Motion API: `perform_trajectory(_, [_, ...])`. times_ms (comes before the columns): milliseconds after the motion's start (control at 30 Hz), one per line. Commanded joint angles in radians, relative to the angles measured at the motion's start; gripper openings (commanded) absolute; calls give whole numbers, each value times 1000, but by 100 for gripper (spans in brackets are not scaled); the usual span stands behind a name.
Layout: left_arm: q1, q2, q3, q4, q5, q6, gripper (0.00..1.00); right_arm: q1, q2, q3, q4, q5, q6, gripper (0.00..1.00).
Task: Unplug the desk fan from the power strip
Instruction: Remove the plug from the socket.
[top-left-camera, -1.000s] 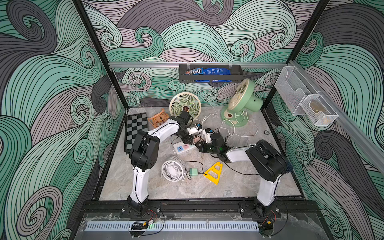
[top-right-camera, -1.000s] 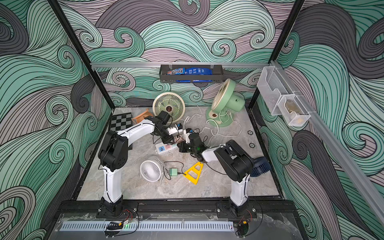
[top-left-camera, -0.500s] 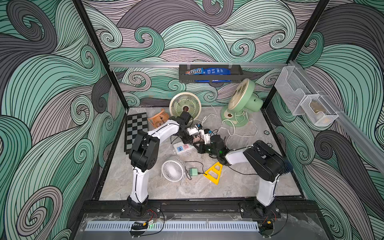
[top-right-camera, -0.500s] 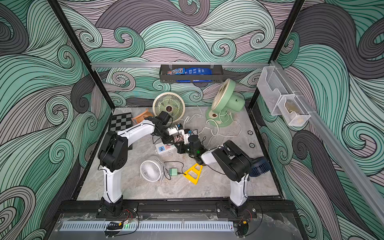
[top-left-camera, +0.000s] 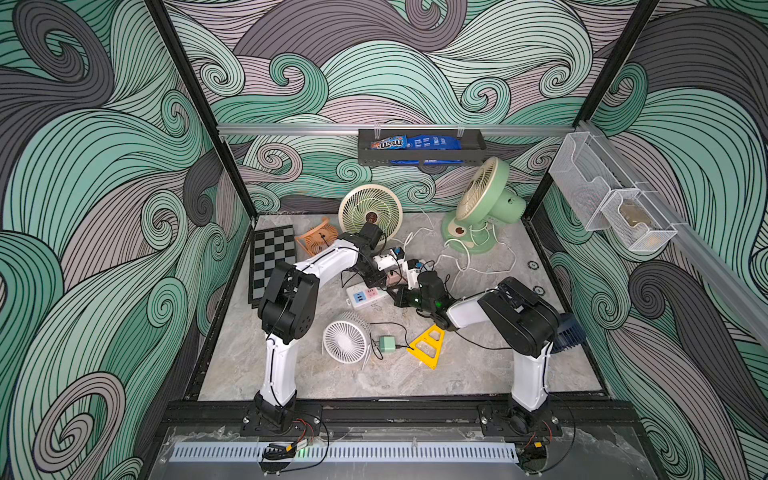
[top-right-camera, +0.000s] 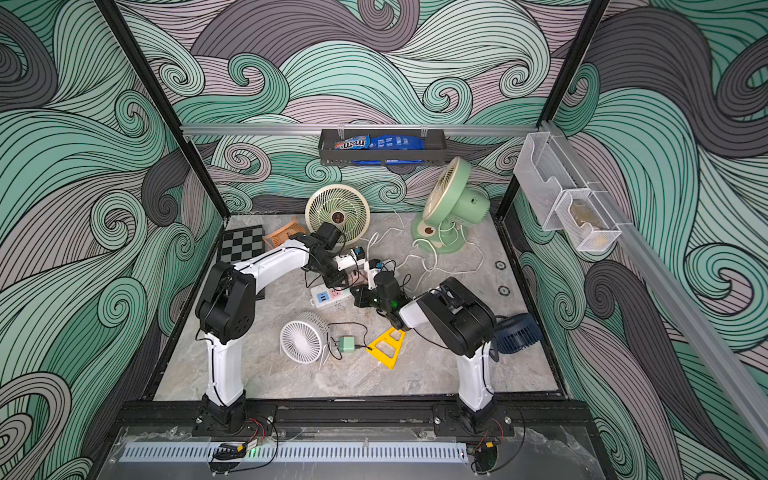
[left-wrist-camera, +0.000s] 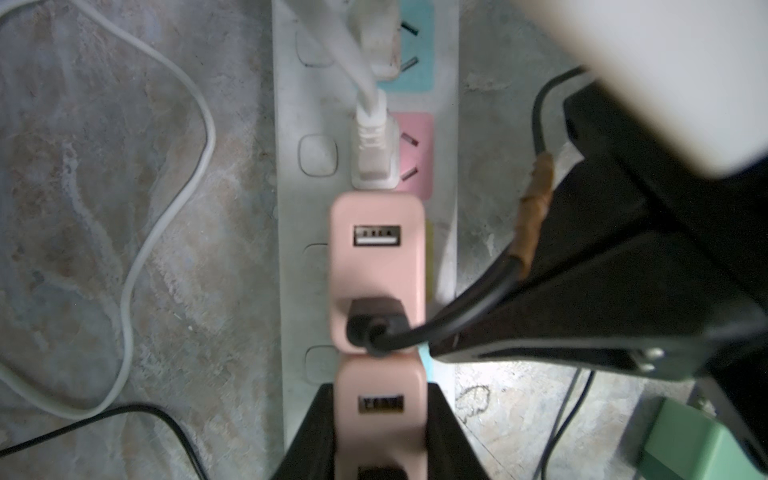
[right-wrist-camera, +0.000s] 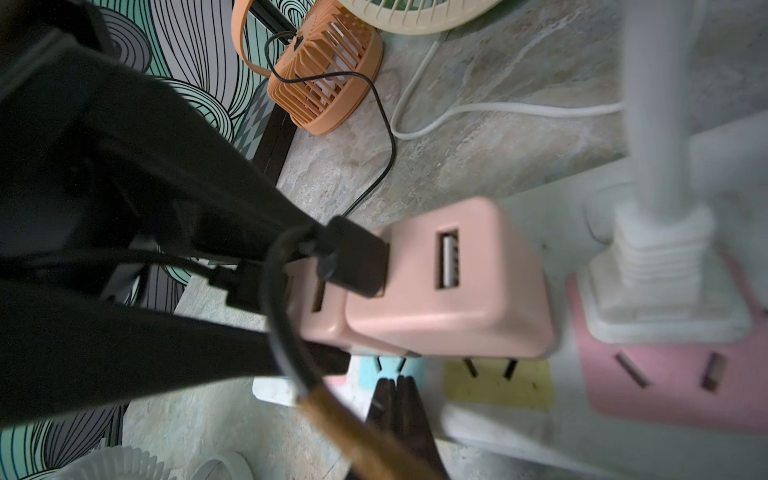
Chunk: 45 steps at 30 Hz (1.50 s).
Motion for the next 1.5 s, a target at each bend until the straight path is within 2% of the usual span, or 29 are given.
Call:
perform_trajectory(0, [-7,-26,-41,16,-31,5,0,4,29,12,-47,40,25,4])
perform_trajectory(233, [-17,-81,-106,98,-74,-43,0,17,35,-10,-82,83,70,2])
perform_trajectory(433, [-11,-57,-65,32,27,-61,0,34,48,-31,-65,94,101,1])
perform_trajectory(467, [-17,-61,-75,41,14,-56,0,36,49,-33,-64,95,104,1])
perform_trajectory(600, [-66,-108,-170,171,-167,1,0,36,47,-35,-63,95,104,1])
perform_trajectory(667, [-67,-114,-177,190,-198,-9,0,36,50,-36,-62,93,105,1])
perform_trajectory(867, [-4,-39,-41,36,-43,-89,0,36,57,-35,-64,90,110,1])
perform_trajectory(933, [-6,-43,-58,51,-38,-61,0,34,59,-33,-68,88,111,1])
perform_trajectory(1133, [-49,-101,-148,157,-153,-23,0,35,64,-32,-72,83,114,1])
perform_trajectory(1200, [-41,-94,-127,141,-137,-39,0,36,67,-31,-71,80,114,1])
perform_trajectory(1333, [-3,-23,-10,-21,-26,-58,0,36,65,-33,-72,81,115,1])
perform_trajectory(1400, [-9,-38,-42,1,-13,-33,0,36,65,-36,-72,82,114,1])
perform_trajectory(1467, [-31,-76,-110,75,-61,-13,0,36,65,-39,-71,79,116,1])
